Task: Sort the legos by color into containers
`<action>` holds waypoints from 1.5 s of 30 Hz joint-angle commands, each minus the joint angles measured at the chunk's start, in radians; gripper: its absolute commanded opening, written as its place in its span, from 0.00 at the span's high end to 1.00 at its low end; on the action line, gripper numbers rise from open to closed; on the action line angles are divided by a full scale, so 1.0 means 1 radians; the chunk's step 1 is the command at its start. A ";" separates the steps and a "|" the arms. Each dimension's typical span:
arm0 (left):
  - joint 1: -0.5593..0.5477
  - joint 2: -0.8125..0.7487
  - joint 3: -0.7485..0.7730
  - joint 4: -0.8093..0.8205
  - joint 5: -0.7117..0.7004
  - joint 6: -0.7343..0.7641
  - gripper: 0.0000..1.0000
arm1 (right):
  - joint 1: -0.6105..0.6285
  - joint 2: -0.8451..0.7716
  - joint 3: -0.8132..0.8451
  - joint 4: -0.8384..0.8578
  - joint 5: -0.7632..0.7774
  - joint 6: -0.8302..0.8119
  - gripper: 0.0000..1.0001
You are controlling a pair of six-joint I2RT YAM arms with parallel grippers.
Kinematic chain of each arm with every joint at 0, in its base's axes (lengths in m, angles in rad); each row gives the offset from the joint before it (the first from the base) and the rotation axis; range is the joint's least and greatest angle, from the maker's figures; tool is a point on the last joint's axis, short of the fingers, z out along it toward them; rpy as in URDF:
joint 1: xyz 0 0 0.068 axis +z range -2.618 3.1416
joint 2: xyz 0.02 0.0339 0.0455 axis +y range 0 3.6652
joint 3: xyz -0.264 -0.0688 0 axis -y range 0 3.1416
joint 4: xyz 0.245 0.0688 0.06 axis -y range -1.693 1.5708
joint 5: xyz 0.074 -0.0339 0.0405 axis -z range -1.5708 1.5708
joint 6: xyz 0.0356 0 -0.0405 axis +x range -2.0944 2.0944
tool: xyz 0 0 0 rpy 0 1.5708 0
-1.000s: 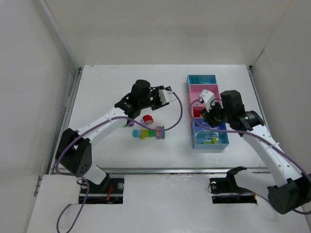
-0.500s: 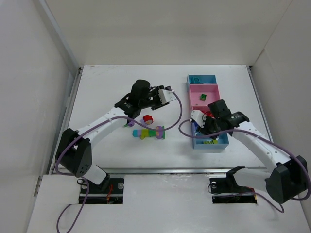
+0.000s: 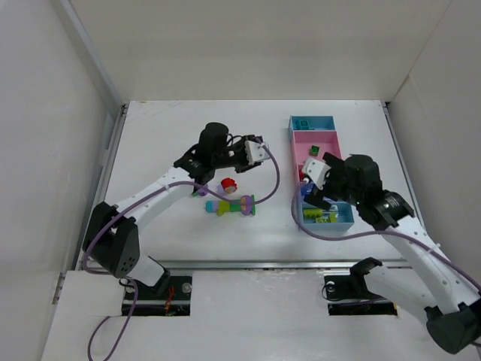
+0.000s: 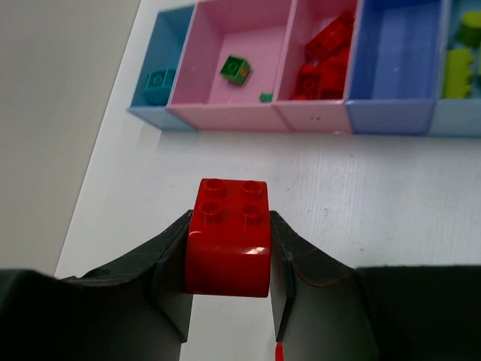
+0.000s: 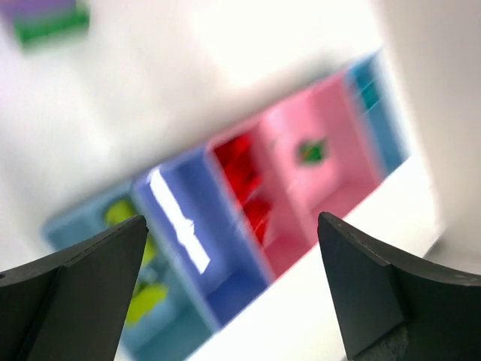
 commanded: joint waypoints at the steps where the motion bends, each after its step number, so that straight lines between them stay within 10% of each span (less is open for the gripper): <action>1: 0.027 -0.086 -0.012 0.086 0.287 -0.015 1.00 | 0.005 -0.076 0.027 0.288 -0.171 0.012 0.00; 15: 0.057 -0.029 0.097 -0.056 0.694 0.032 1.00 | 0.077 0.250 0.168 0.454 -0.426 -0.144 0.12; 39: 0.057 -0.020 0.097 -0.030 0.486 0.039 1.00 | 0.126 0.307 0.229 0.432 -0.638 -0.092 0.22; 45: 0.057 -0.020 0.086 -0.030 0.496 0.039 1.00 | 0.126 0.316 0.230 0.432 -0.589 -0.083 0.41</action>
